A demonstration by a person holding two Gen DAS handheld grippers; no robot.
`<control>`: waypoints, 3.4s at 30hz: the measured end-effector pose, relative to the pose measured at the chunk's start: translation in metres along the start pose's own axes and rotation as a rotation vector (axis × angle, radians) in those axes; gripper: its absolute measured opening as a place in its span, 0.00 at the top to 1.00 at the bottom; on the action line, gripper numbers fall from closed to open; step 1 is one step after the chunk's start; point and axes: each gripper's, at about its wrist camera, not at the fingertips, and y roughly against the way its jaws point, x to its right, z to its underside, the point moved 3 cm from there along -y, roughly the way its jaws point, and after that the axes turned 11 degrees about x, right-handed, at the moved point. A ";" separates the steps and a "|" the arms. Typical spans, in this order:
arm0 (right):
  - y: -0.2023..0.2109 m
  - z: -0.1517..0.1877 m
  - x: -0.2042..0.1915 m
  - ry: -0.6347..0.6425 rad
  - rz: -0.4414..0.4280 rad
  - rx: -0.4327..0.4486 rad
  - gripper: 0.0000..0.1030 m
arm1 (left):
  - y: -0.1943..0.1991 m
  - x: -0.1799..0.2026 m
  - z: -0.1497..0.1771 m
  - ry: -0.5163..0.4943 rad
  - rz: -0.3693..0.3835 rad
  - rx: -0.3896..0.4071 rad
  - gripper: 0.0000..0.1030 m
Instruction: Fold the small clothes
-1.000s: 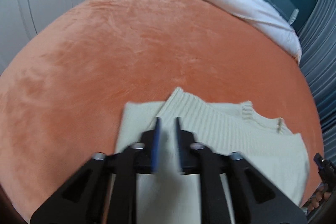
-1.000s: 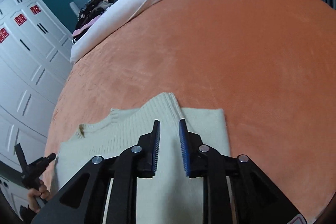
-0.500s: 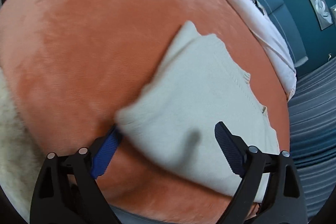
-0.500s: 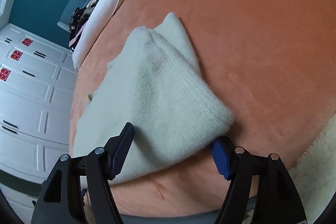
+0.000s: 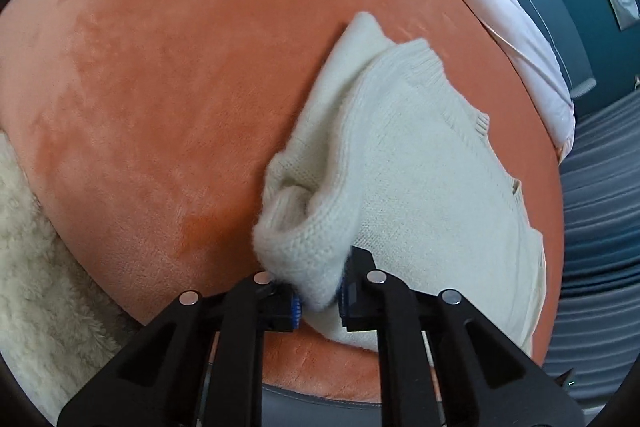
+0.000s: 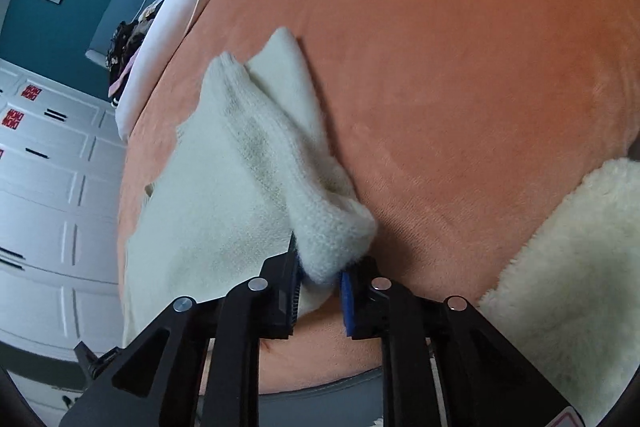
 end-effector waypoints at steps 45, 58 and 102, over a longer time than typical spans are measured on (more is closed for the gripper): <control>0.021 0.027 -0.101 0.353 -0.301 0.035 0.69 | 0.122 0.247 0.043 -0.544 0.474 0.177 0.91; 0.034 0.017 -0.044 0.231 -0.286 0.020 0.29 | 0.062 0.223 0.163 -0.816 0.358 0.065 0.18; 0.039 0.010 -0.180 0.641 -0.317 0.069 0.73 | 0.068 0.184 0.111 -0.643 0.027 0.042 0.41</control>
